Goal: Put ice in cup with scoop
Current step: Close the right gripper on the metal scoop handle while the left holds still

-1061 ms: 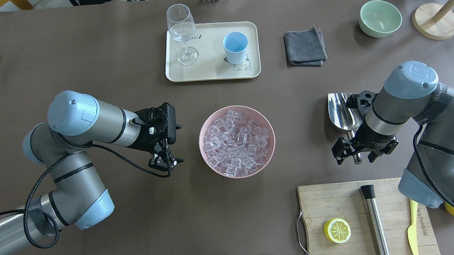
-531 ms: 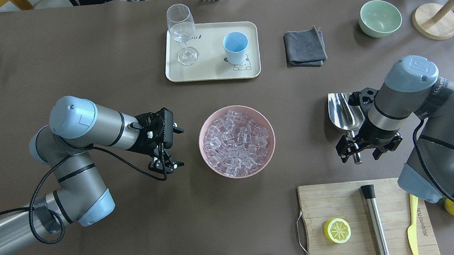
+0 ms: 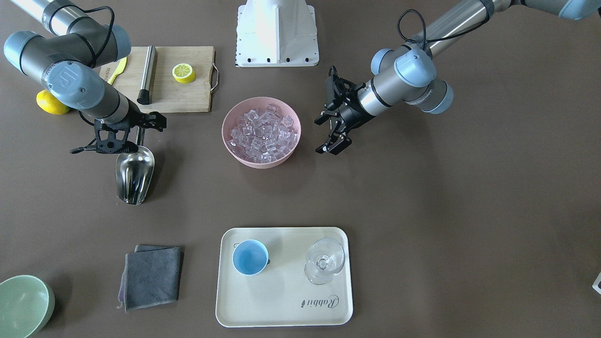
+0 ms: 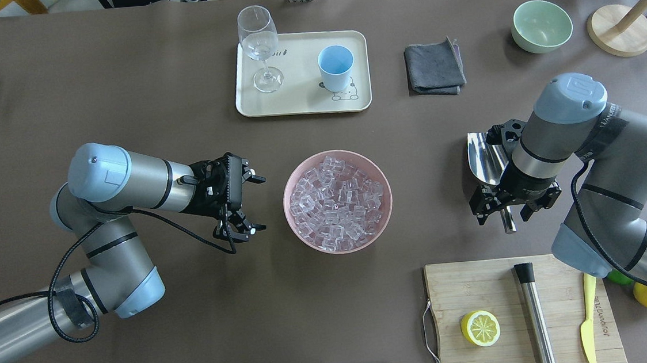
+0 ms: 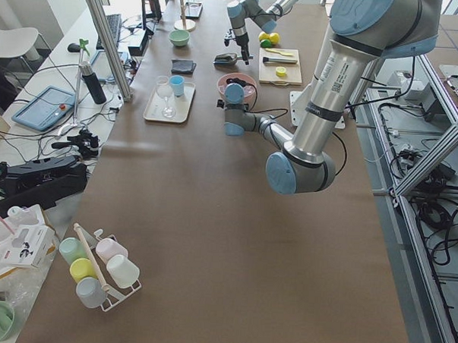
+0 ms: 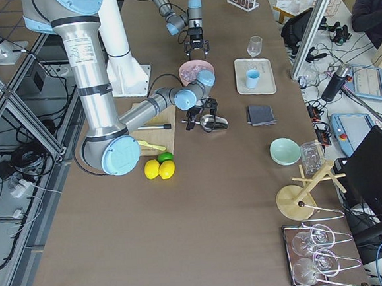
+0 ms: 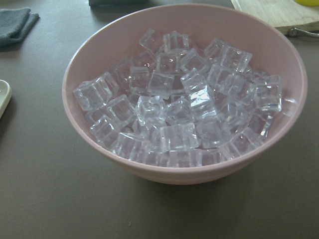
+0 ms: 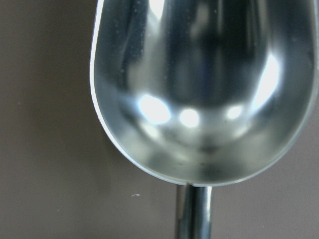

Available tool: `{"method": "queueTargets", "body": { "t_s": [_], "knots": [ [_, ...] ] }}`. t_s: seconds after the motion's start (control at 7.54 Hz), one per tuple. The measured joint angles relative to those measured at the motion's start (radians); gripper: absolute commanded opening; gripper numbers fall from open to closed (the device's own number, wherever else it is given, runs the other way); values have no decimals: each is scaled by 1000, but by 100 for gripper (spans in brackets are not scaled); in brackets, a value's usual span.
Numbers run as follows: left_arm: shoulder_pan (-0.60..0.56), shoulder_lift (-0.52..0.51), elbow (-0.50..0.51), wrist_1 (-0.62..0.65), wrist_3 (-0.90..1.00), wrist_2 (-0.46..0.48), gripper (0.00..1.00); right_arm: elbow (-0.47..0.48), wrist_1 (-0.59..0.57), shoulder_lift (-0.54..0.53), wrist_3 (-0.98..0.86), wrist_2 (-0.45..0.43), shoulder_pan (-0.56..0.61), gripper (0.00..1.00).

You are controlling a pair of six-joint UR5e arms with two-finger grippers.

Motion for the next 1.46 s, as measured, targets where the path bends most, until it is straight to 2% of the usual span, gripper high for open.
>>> {"method": "queueTargets", "body": {
  "t_s": [0.27, 0.66, 0.8, 1.46],
  "knots": [
    [7, -22, 38, -43, -58, 19, 98, 1, 1, -1, 1, 4, 8, 86],
    [16, -30, 52, -68, -96, -4, 98, 1, 0, -8, 0, 8, 22, 66],
    [16, -30, 52, -69, -97, -11, 98, 1, 0, -8, 2, 9, 24, 62],
    [8, -23, 46, -84, -92, -5, 98, 25, 4, -13, 52, -7, 25, 63]
  ]
}}
